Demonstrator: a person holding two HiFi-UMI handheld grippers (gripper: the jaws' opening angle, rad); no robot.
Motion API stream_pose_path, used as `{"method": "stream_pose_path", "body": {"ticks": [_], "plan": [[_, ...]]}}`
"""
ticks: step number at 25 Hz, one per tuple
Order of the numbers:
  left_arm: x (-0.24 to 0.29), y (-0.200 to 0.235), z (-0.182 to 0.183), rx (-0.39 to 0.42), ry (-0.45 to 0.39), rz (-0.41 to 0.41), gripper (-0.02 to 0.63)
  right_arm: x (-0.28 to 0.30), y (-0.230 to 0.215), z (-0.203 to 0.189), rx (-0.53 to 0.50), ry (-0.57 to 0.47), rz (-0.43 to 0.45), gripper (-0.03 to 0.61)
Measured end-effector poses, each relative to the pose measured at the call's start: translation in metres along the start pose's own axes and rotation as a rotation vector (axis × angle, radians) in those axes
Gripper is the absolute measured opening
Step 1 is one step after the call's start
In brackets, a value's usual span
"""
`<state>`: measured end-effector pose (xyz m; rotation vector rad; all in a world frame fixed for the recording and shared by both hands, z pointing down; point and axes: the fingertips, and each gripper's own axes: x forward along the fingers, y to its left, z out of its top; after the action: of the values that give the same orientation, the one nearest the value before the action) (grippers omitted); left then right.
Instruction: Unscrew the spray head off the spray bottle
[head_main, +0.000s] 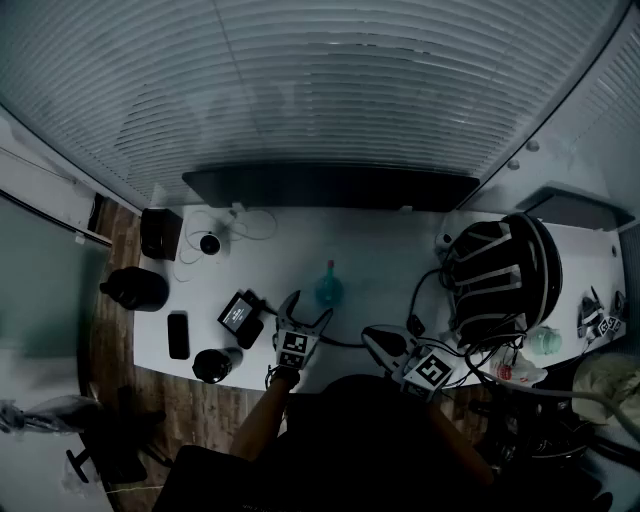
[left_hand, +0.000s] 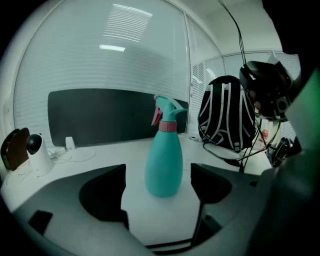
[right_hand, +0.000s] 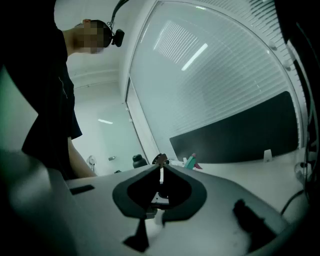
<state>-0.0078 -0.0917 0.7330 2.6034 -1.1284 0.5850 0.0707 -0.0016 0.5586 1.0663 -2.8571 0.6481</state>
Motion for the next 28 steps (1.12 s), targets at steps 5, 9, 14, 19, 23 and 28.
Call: {"method": "stream_pose_path", "body": {"ticks": [5, 9, 14, 19, 23, 28], "plan": [[0.04, 0.002, -0.02, -0.022, 0.124, -0.049, 0.427, 0.008, 0.003, 0.0, 0.003, 0.01, 0.024, 0.017], [0.068, -0.001, -0.031, -0.007, 0.206, -0.042, 0.437, 0.01, 0.007, 0.0, -0.017, 0.033, 0.029, 0.017], [0.071, 0.006, -0.028, 0.093, 0.246, -0.011, 0.412, 0.018, 0.008, -0.008, -0.096, 0.14, 0.027, 0.015], [0.031, 0.017, -0.006, 0.306, 0.327, 0.095, 0.408, 0.027, -0.018, -0.006, -0.009, 0.249, -0.062, 0.027], [-0.016, 0.026, -0.004, 0.421, 0.441, 0.203, 0.407, 0.05, -0.02, -0.021, 0.144, 0.309, -0.024, 0.191], [-0.049, 0.023, -0.023, 0.49, 0.556, 0.259, 0.407, 0.076, -0.008, -0.05, 0.308, 0.384, 0.017, 0.215]]}}
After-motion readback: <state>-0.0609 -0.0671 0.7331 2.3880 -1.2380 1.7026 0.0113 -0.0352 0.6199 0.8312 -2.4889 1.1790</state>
